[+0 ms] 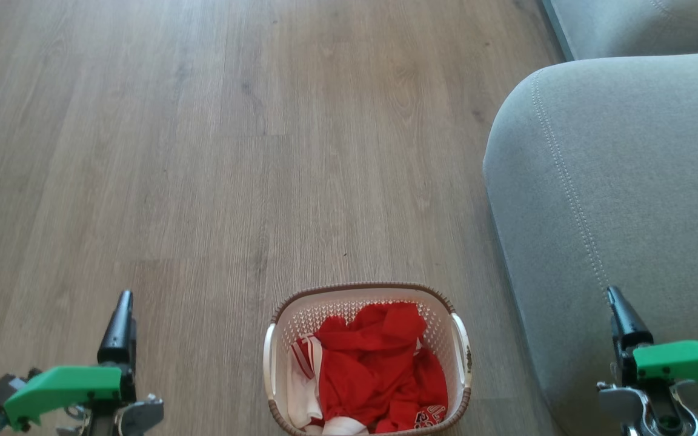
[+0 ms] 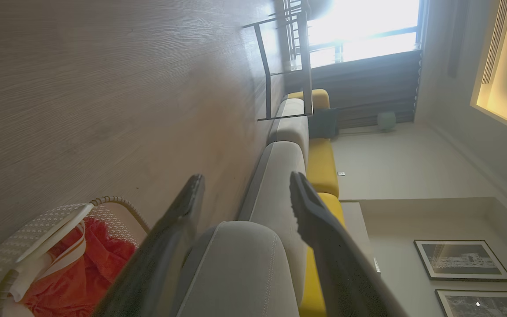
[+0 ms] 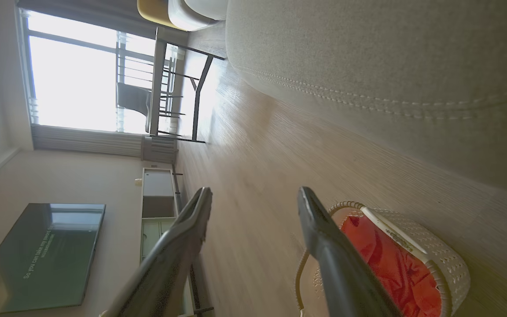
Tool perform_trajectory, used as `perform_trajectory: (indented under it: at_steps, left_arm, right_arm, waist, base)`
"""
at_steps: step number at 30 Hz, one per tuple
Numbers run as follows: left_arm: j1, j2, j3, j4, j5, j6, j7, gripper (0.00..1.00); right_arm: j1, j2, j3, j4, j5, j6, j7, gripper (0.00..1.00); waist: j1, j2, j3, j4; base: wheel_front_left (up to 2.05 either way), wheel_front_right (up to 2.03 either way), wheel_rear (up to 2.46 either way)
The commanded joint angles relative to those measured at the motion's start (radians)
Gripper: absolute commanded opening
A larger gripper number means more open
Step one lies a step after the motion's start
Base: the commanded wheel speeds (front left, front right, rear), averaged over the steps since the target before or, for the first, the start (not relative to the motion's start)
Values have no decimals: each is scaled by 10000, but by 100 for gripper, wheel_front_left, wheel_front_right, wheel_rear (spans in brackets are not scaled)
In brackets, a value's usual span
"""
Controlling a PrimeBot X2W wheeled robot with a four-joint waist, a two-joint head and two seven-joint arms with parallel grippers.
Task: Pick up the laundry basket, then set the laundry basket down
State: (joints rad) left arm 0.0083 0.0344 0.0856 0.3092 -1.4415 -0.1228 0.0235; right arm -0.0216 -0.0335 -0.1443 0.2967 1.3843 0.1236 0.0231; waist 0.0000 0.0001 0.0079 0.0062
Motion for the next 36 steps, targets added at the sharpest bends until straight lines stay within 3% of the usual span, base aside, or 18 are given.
perform_trajectory:
  at_steps: [1,21,36]
  left_arm:
    - [-655,97,260,-508,509,45,-158,100]
    - [-922,110,-317,-2349,3690,1233,-744,100]
    - [-1129,120,-1621,-2890,6711,1790,-1155,100]
  right_arm:
    - [-641,-62,-3,-547,-543,20,-164,100]
    - [-1043,-85,546,-1676,-4480,31,-748,100]
    - [-1242,-187,1320,-2250,-7219,39,-1158,100]
  waist:
    - [0,-1,8,25]
    - [0,-1,75,113]
    - [0,-1,132,166]
  base:
    - [0,0,0]
    - [0,0,0]
    - [0,0,0]
